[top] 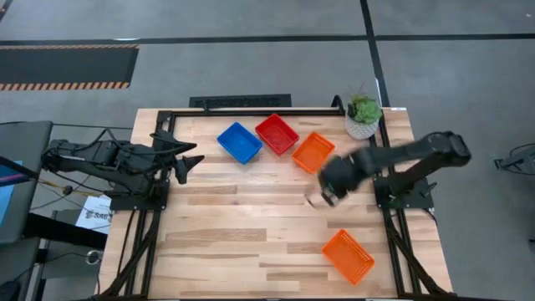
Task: Stack baskets by color
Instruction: Stack the bottom orange bin on the top orange bins
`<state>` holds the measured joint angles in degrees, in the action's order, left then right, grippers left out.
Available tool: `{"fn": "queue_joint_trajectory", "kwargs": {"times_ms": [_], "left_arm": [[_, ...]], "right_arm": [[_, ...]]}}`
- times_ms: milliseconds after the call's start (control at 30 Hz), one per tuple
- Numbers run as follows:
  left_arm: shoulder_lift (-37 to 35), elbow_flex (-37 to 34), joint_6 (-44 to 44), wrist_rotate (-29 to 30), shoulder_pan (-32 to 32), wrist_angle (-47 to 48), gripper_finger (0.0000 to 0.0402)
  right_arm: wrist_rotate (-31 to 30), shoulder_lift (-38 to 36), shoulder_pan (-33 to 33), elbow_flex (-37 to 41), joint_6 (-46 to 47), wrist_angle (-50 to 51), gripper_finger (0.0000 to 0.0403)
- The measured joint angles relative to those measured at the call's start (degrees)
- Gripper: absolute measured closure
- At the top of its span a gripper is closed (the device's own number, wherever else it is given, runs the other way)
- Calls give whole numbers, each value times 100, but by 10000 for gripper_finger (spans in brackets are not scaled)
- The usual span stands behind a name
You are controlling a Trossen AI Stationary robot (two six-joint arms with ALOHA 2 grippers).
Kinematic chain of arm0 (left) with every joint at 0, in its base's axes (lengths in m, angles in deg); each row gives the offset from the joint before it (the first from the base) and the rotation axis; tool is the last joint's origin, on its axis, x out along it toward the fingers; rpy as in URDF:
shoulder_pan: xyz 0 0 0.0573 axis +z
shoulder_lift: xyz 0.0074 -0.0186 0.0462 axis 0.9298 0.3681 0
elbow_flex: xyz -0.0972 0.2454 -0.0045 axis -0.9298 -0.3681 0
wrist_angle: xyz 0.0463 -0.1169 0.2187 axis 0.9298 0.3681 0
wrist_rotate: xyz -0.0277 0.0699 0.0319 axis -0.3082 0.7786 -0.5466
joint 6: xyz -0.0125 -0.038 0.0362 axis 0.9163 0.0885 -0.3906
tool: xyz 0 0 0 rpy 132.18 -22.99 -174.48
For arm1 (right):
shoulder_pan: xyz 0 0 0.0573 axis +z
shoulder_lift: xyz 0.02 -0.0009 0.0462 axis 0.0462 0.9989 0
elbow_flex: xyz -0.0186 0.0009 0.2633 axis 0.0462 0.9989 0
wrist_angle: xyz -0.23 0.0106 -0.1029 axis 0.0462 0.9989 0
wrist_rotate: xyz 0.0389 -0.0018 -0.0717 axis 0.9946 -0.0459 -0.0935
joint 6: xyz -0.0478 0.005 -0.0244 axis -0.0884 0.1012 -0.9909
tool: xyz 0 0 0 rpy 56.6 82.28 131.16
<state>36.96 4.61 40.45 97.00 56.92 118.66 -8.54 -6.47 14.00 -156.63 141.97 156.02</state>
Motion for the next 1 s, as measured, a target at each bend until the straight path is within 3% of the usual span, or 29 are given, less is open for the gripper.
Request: {"fn": "queue_joint_trajectory", "kwargs": {"times_ms": [167, 367, 533, 833, 1000], "left_arm": [[0, 0, -3, 2, 0, 28, 139], [0, 0, 48, 4, 0, 31, 139], [0, 0, 147, 11, 0, 33, 139], [2, 0, 243, 52, 0, 33, 139], [1, 0, 243, 52, 0, 33, 139]], "right_arm": [[20, -478, 1681, 1081, 2366, -794, 228], [20, -448, 2940, 1962, 3695, -2490, 228], [12, -92, 3352, 2191, 4141, -3219, 228], [299, 638, 3588, 2196, 4319, -3356, 230], [591, 864, 3591, 2196, 4315, -3519, 271]]}}
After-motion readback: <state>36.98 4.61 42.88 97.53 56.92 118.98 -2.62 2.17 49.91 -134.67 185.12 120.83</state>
